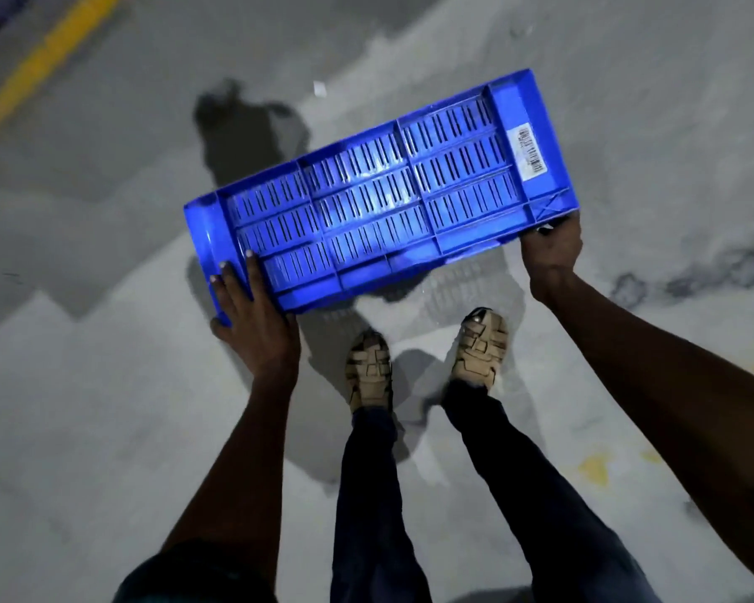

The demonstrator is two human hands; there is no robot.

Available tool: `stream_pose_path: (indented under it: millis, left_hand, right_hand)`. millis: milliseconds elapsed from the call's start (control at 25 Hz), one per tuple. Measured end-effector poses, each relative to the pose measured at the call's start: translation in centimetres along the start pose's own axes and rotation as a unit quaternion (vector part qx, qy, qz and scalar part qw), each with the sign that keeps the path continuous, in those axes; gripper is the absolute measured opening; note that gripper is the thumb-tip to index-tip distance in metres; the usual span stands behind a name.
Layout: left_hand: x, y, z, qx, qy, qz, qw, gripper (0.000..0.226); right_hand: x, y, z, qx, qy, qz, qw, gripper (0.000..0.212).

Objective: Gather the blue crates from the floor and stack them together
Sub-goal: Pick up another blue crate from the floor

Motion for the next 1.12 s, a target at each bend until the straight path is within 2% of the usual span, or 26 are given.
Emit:
stream_pose_path:
  millis: [80, 160, 240, 320, 400, 480, 560, 600, 640, 720, 840, 880, 960, 1040, 1120]
  left_hand:
    - [-2.0, -0.6, 0.1, 0.042, -0.038, 0.065, 0.996, 0.092]
    - [-3.3, -0.4, 0.0, 0.106, -0.087, 0.155, 0.978, 0.086]
    - [-3.8, 0.5, 0.0, 0.207, -0.124, 0.223, 0.944, 0.083]
    - [-4.2, 1.6, 0.4, 0.309, -0.162, 0.254, 0.902, 0.082]
    - [-5.2, 2.3, 0.8, 0.380, -0.187, 0.247, 0.872, 0.090]
    - [-6.7, 3.4, 0.7, 0.408, -0.207, 0.238, 0.857, 0.107]
    - [-8.2, 4.9, -0.1, 0.440, -0.290, 0.219, 0.821, 0.115]
    - [-8.7, 5.9, -0.9, 0.441, -0.341, 0.194, 0.807, 0.108]
    - [-9.0, 6.8, -1.7, 0.440, -0.376, 0.155, 0.801, 0.092]
    - [-9.6, 8.3, -2.9, 0.448, -0.389, 0.092, 0.799, 0.047]
    - [-10.7, 8.8, -3.7, 0.435, -0.352, 0.063, 0.826, 0.014]
    - [-10.8, 8.5, -3.6, 0.423, -0.335, 0.067, 0.840, 0.013]
    - [-10.7, 8.3, -3.5, 0.401, -0.315, 0.080, 0.857, 0.026]
    - [-10.2, 7.9, -3.6, 0.366, -0.318, 0.081, 0.871, 0.041]
    - [-9.4, 6.5, -3.8, 0.338, -0.322, 0.073, 0.882, 0.046]
  right_hand:
    - [-0.2, 0.9, -0.3, -0.028, 0.028, -0.030, 0.999, 0.058]
    - [-0.4, 1.9, 0.1, -0.066, 0.054, -0.072, 0.994, 0.056]
    - [-0.7, 2.7, 1.0, -0.077, 0.066, -0.076, 0.992, 0.052]
    - [-1.0, 3.2, 1.8, -0.067, 0.077, -0.053, 0.993, 0.051]
    - [-1.1, 3.3, 2.6, -0.038, 0.063, -0.048, 0.996, 0.053]
    - [-1.3, 3.5, 3.0, -0.011, 0.023, -0.050, 0.998, 0.048]
    - [-1.6, 3.7, 2.8, -0.025, -0.011, -0.048, 0.998, 0.047]
    - [-1.8, 3.9, 2.8, -0.030, -0.028, -0.046, 0.998, 0.050]
    - [-1.8, 4.1, 2.6, -0.034, -0.039, -0.045, 0.998, 0.053]
    - [-2.1, 4.5, 2.1, -0.012, -0.076, -0.044, 0.996, 0.058]
    - [-3.2, 4.9, 1.5, -0.017, -0.122, -0.020, 0.992, 0.051]
    - [-3.4, 4.9, 1.3, -0.024, -0.129, -0.002, 0.991, 0.043]
    - [-3.0, 5.0, 0.5, -0.015, -0.146, 0.043, 0.988, 0.027]
    - [-2.6, 4.5, 0.0, -0.026, -0.162, 0.057, 0.985, 0.025]
    - [-1.8, 3.1, -0.6, -0.014, -0.183, 0.037, 0.982, 0.030]
Point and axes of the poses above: each hand's wrist, its own x-axis away from the middle knuckle, its own y-axis out of the palm, z = x × y, the point moved 2 cm from there along -x, towards the middle knuckle, and after that the axes turned 13 degrees about z, right-handed, at the moved point
